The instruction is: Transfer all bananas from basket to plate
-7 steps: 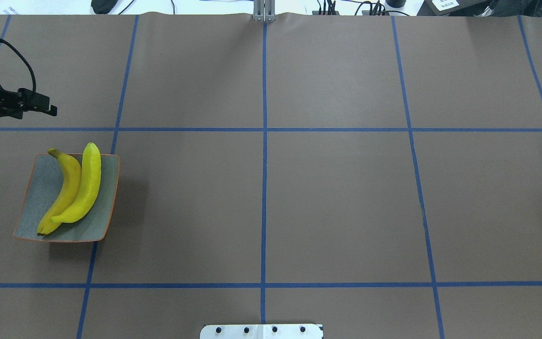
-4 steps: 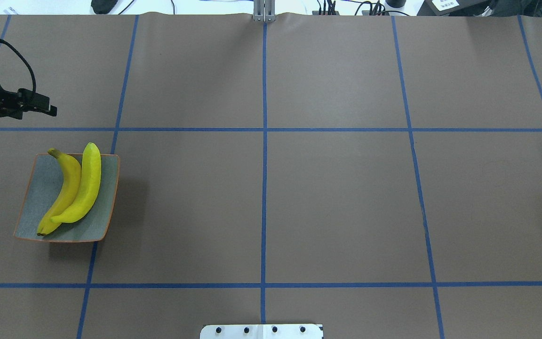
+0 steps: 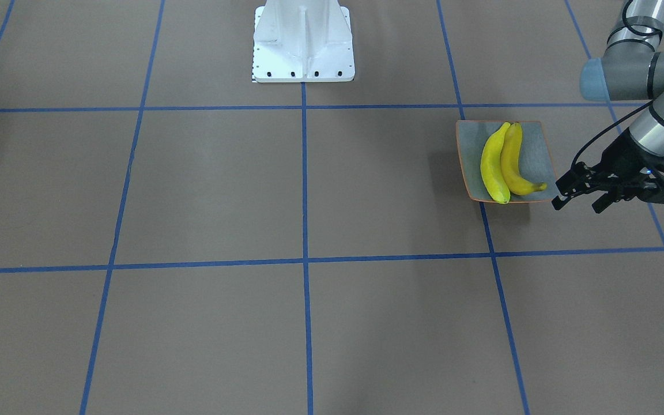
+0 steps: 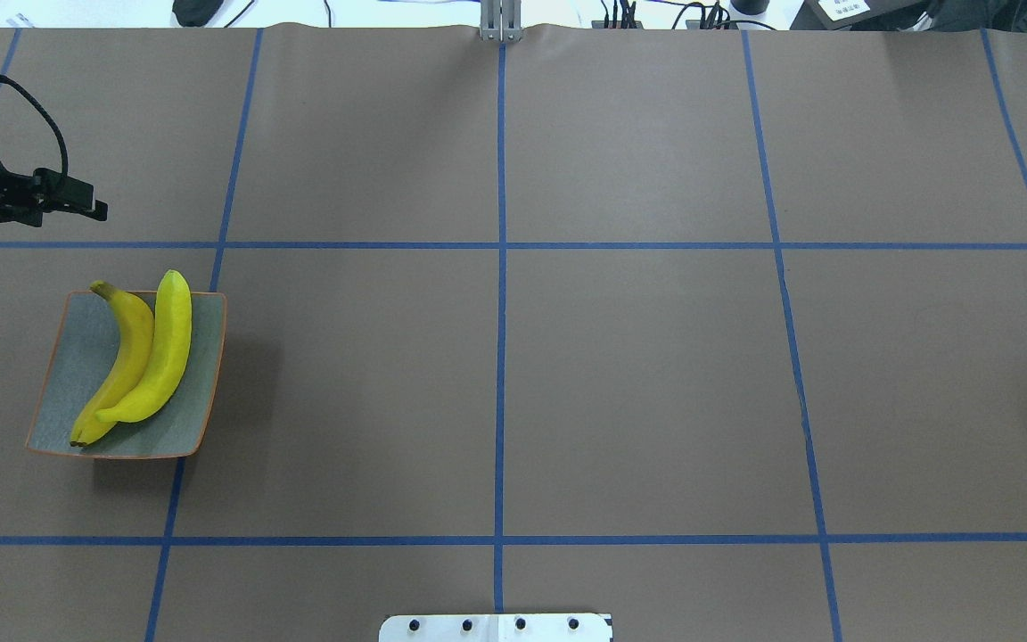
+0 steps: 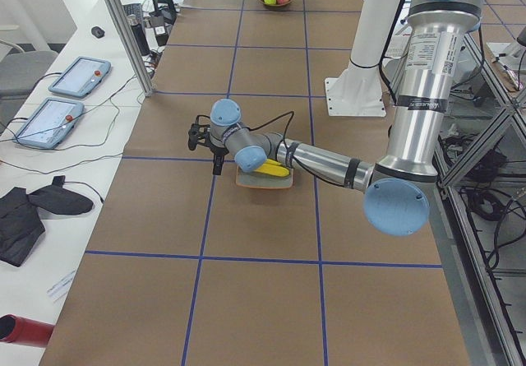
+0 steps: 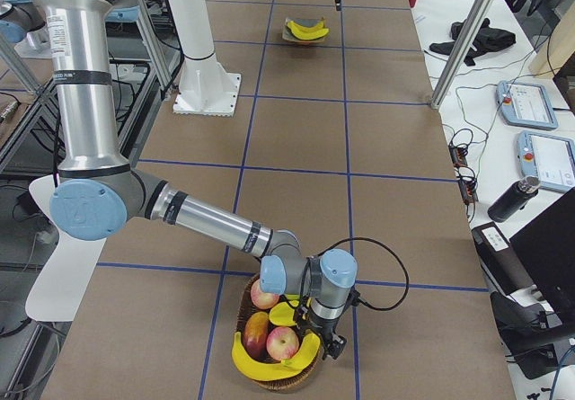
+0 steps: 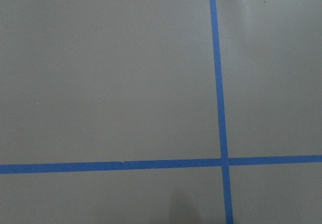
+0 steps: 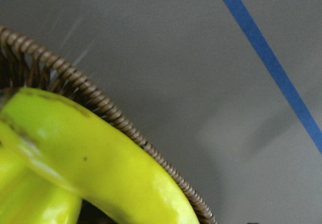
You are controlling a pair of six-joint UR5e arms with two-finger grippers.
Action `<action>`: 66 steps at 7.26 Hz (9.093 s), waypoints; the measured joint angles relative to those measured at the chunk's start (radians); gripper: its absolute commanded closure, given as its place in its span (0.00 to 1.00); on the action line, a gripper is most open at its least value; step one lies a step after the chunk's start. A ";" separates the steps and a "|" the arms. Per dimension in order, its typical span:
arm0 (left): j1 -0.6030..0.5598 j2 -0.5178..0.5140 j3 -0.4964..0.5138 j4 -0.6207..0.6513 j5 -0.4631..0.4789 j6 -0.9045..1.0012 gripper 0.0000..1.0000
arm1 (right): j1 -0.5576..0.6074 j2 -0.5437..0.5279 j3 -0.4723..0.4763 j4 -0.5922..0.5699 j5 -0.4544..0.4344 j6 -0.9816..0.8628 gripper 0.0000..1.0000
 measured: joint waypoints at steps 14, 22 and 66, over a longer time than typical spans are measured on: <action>0.000 0.002 0.000 -0.001 -0.002 0.000 0.00 | 0.022 -0.013 0.130 -0.046 0.015 -0.010 1.00; 0.001 -0.030 -0.008 -0.007 -0.006 -0.045 0.00 | 0.010 0.321 0.454 -0.793 0.125 0.100 1.00; 0.560 -0.564 0.086 -0.410 0.585 -0.939 1.00 | -0.744 0.734 0.691 -0.722 0.275 1.586 0.02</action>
